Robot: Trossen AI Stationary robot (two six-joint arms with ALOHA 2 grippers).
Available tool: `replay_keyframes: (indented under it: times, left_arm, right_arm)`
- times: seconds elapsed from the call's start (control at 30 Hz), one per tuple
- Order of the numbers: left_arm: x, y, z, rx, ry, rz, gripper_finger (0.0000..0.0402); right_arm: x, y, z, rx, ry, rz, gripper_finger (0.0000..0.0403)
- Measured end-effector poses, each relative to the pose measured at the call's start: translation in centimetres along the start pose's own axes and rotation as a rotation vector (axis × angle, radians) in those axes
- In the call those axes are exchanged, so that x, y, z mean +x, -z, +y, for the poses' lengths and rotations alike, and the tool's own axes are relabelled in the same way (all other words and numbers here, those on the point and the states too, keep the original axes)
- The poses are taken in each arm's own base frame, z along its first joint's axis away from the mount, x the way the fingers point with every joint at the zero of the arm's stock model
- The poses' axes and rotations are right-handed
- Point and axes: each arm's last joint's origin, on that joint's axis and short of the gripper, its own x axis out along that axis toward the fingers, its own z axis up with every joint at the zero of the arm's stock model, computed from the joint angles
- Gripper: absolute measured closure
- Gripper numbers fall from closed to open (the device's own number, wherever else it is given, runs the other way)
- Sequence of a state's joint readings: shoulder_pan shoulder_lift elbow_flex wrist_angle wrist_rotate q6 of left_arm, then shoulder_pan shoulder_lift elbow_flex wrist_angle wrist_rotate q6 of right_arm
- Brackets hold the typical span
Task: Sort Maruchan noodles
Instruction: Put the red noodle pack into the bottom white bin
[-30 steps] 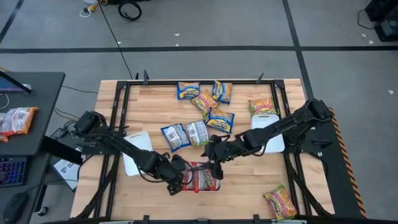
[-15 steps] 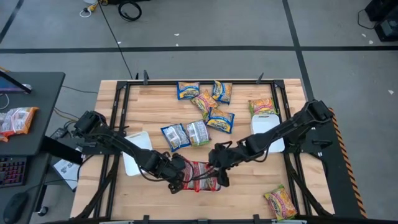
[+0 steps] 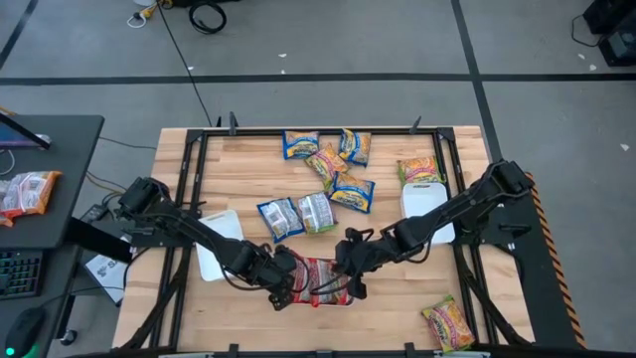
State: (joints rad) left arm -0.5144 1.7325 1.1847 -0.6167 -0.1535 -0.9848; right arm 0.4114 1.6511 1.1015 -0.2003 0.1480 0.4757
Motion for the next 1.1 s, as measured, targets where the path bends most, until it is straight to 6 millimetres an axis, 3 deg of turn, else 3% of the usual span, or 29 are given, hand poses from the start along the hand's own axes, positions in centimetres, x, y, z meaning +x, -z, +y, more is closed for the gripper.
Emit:
replay_keyframes:
  times: [0.33,0.67,0.87,1.1]
  left_arm:
    - [0.0,-0.2,-0.2,-0.005,0.02,-0.026,0.0393]
    - [0.0,-0.3,-0.3,-0.058,0.027,-0.044,0.0392]
    - [-1.0,-0.4,-0.1,-0.069,0.031,-0.059,0.0392]
    - [-3.4,-0.4,1.3,-0.068,-0.041,-0.062,0.0392]
  right_arm:
    - [1.3,3.1,-3.2,0.153,0.092,0.084,0.0395]
    - [2.0,4.2,-5.5,0.217,0.104,0.067,0.0398]
    - [2.1,3.7,-6.1,0.23,0.066,0.094,0.0397]
    - [1.0,1.2,-4.6,0.15,-0.046,0.058,0.0392]
